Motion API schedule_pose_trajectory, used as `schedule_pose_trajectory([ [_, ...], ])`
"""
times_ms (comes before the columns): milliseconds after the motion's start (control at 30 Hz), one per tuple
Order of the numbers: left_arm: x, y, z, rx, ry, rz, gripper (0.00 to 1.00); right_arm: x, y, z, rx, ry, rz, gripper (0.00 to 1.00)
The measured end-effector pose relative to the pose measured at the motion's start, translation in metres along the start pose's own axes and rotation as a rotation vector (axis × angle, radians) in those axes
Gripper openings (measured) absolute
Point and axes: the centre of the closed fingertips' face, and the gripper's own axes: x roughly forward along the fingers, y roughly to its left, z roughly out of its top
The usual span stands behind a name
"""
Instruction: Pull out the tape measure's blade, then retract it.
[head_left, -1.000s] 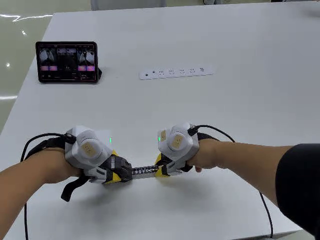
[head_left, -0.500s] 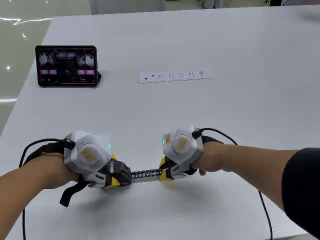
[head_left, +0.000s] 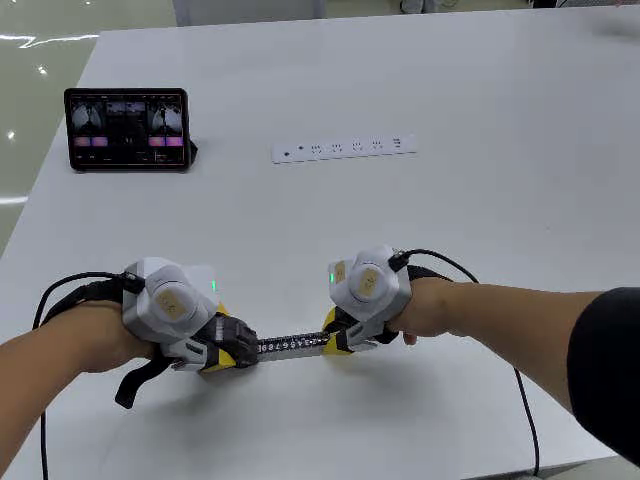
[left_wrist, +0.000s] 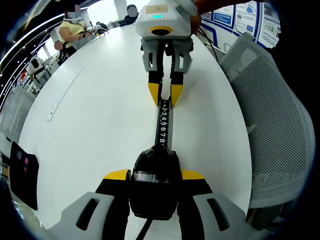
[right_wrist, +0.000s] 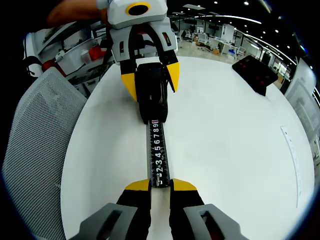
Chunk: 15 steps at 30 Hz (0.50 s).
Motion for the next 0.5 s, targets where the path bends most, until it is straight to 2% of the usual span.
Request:
schedule_pose_trajectory([
  [500, -0.0003, 0.0006, -0.0003, -0.011, -0.004, 0.002, 0.32, -0.0064, -0.0036, -0.0097, 0.009, 0.018, -0.003, 0.09],
])
